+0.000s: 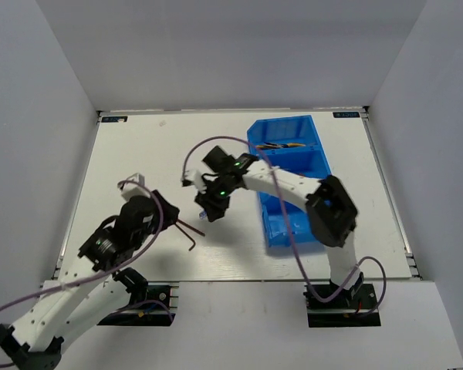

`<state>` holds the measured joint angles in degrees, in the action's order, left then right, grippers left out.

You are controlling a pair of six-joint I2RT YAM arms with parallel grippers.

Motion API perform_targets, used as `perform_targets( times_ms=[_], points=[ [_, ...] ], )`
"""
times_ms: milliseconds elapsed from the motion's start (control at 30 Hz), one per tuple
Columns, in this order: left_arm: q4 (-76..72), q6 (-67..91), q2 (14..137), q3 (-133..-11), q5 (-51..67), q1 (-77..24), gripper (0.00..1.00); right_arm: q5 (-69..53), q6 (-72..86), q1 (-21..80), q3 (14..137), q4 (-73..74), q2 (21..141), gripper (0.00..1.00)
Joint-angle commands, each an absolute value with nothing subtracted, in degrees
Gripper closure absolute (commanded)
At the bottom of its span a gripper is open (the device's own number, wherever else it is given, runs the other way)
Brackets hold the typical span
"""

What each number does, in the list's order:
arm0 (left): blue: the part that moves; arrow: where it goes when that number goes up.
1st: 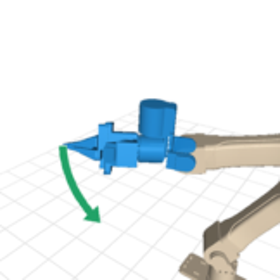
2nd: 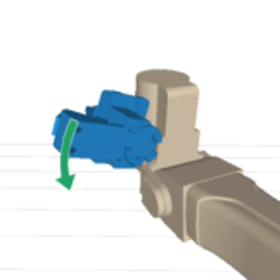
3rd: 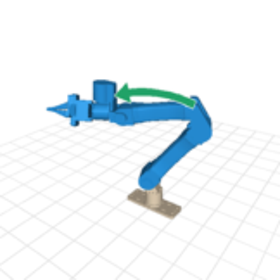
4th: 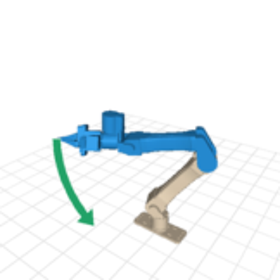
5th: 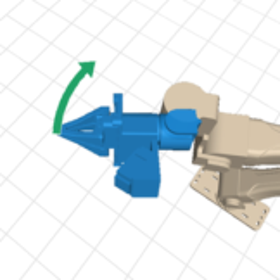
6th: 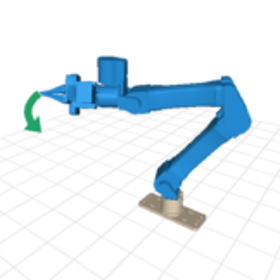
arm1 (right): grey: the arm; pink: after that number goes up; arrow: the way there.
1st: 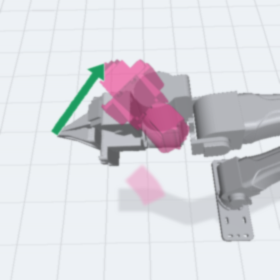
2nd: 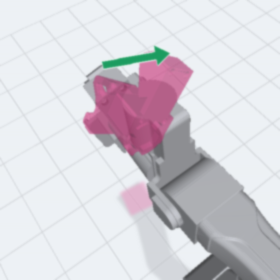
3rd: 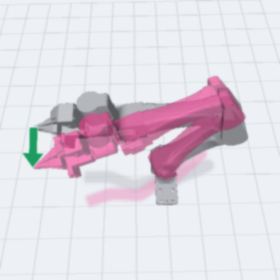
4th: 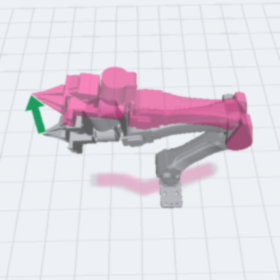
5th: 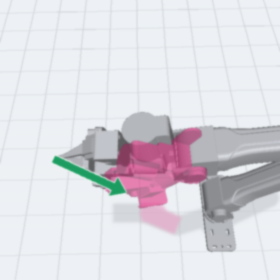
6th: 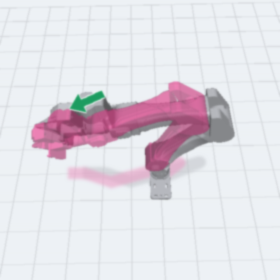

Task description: Sort the tools into containers

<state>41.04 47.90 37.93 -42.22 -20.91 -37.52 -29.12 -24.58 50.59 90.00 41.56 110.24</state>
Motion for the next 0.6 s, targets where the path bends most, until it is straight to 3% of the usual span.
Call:
perform_targets(
  times_ms=[0,200,567],
  points=[
    [50.08,57.04,31.21,-40.87,-23.30,-37.53,0.41,-17.68,-17.85,56.05,99.64,38.95,117.06,0.54],
    [58.35,57.04,29.18,-44.55,-24.52,-37.53,0.26,-14.25,-14.33,60.11,101.25,36.48,124.18,0.49],
    [62.13,57.04,26.02,-45.61,-24.52,-37.53,0.24,-4.84,-10.29,63.02,105.12,31.73,131.74,0.49]
  ],
)
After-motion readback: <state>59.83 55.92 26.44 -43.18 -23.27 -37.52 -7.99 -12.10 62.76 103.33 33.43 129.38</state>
